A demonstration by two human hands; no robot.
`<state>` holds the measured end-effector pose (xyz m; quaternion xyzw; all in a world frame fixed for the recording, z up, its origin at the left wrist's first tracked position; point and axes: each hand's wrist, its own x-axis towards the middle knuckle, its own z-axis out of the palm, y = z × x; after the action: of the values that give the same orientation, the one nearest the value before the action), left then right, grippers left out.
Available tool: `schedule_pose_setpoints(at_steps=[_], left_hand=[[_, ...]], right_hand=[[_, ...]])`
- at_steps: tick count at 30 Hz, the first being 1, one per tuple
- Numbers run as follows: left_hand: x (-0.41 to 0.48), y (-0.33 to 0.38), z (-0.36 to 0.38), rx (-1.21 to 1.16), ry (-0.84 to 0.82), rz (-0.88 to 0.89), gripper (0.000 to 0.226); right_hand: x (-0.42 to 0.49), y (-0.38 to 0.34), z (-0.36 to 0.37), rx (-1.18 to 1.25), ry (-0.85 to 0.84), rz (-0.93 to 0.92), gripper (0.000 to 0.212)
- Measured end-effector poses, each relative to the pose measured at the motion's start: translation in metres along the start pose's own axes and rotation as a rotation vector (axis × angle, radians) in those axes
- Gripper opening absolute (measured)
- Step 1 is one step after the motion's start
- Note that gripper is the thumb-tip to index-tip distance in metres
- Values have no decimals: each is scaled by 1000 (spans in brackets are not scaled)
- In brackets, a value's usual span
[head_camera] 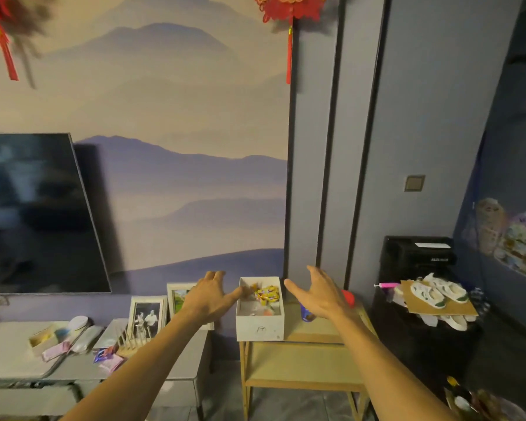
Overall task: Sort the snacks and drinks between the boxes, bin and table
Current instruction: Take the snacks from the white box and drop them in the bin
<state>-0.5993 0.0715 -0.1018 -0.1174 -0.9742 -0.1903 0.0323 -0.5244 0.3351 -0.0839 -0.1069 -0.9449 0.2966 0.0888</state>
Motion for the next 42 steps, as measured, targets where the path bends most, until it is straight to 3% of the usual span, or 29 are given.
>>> schedule_pose_setpoints(at_steps=[2,4,7,13,21,28,33,38,42], left_hand=[[39,-4,5,17,3,-22,149],[78,-8,12,27,12,-32,125],[129,-16,27,35,3,-33,98],[235,-36,72,14,-74,-62,101],[387,-74,150,-51,-216,-26,118],[471,-97,222,-82,-435,-67,99],[500,-113,296,-110,-504,-129,72],[536,-121,369,-110,-547,-191,64],[554,-130,427,73,-563,-91,47]], right_hand=[[41,2,5,12,-22,-20,75],[83,3,10,21,-35,-35,70],[145,9,29,20,-57,-32,91],[243,30,78,-27,-110,24,100],[361,51,149,-45,-134,138,82],[434,83,226,-70,-266,268,98],[479,121,308,-42,-368,305,82],[519,171,408,-112,-439,233,97],[539,194,452,-260,-463,159,105]])
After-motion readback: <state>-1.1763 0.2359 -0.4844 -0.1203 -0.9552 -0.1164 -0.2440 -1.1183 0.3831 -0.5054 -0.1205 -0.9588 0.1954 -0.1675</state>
